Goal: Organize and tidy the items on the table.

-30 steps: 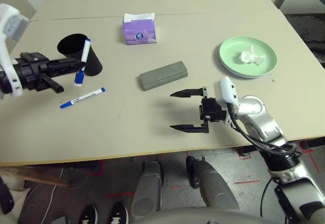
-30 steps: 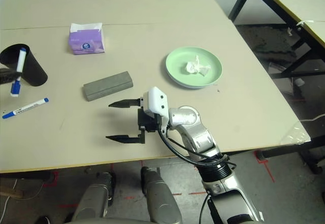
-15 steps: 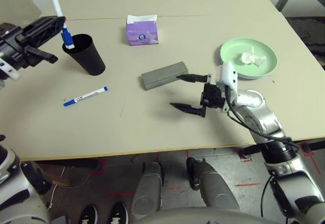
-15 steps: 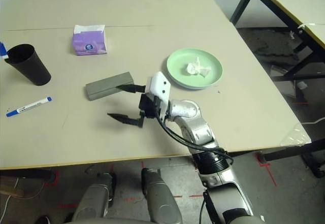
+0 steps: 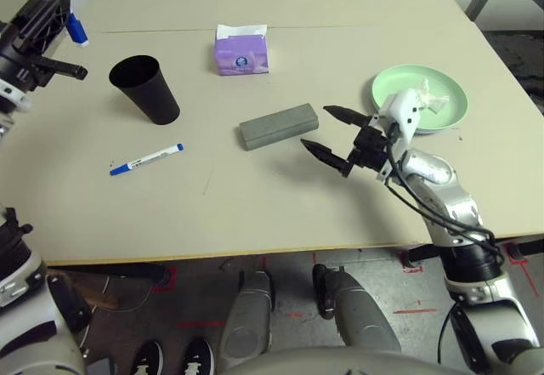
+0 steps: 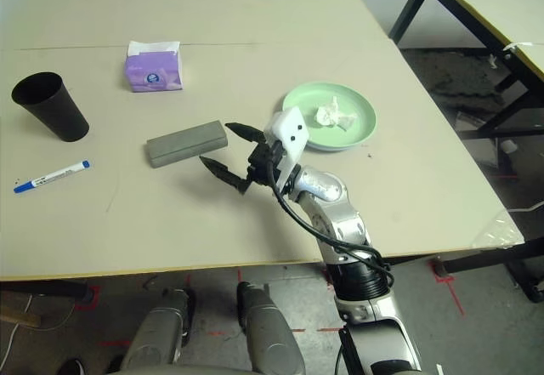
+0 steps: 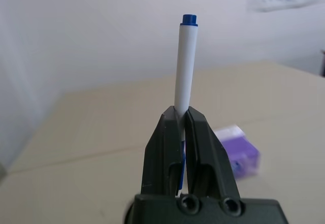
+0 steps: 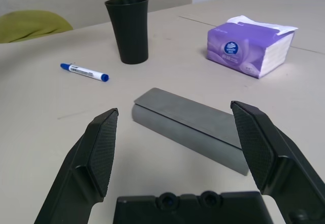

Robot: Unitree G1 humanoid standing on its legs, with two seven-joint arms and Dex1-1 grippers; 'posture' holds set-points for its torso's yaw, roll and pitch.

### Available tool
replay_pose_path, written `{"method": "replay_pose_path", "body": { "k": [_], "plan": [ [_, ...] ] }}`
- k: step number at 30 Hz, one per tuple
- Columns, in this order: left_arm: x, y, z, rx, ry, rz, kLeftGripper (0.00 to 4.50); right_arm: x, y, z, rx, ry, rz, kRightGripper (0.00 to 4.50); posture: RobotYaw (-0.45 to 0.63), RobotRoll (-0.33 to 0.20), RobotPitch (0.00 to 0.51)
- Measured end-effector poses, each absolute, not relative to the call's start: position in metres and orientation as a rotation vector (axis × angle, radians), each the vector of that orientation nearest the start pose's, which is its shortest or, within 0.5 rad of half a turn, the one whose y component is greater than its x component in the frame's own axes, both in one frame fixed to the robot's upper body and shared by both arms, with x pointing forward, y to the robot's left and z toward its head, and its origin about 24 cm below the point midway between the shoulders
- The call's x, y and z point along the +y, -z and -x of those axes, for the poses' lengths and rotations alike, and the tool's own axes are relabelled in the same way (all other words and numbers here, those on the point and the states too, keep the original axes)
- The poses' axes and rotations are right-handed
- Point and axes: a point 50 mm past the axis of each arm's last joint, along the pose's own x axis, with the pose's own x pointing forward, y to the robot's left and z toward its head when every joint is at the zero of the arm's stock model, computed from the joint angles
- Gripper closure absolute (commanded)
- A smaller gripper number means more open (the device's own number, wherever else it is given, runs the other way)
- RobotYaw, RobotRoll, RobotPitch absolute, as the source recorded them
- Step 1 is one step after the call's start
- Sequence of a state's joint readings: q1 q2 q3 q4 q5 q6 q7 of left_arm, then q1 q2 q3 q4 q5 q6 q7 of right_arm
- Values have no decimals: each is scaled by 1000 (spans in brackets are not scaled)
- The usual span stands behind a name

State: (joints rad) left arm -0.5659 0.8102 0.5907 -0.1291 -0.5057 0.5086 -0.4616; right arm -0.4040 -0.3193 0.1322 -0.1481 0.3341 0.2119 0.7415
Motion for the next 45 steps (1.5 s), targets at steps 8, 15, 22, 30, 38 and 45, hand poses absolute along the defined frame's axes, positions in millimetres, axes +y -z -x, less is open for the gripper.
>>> {"method": "replay_pose_path", "body": {
  "k": [8, 15, 22, 30, 38, 45],
  "plan": [
    [328, -295, -283, -464, -4, -252, 4480, -105, -159, -281, -244, -1022, 138, 0, 4, 0, 233],
    [330, -289, -301, -469, -19, -271, 4480, -107, -160, -281, -234, -1024, 149, 0, -15, 0, 232],
    [334, -276, -312, -446, -22, -257, 4480, -108, -162, -277, -237, -1029, 166, 0, -31, 0, 233],
    [329, -265, -316, -435, -20, -217, 4480, -109, -161, -276, -219, -1029, 168, 0, -29, 0, 235],
    [326, -248, -319, -385, -44, -155, 4480, -109, -163, -277, -223, -1031, 171, 0, -31, 0, 236],
    [322, -236, -321, -334, -46, -136, 4480, -109, -163, -277, -220, -1032, 168, 0, -37, 0, 238]
  ]
}}
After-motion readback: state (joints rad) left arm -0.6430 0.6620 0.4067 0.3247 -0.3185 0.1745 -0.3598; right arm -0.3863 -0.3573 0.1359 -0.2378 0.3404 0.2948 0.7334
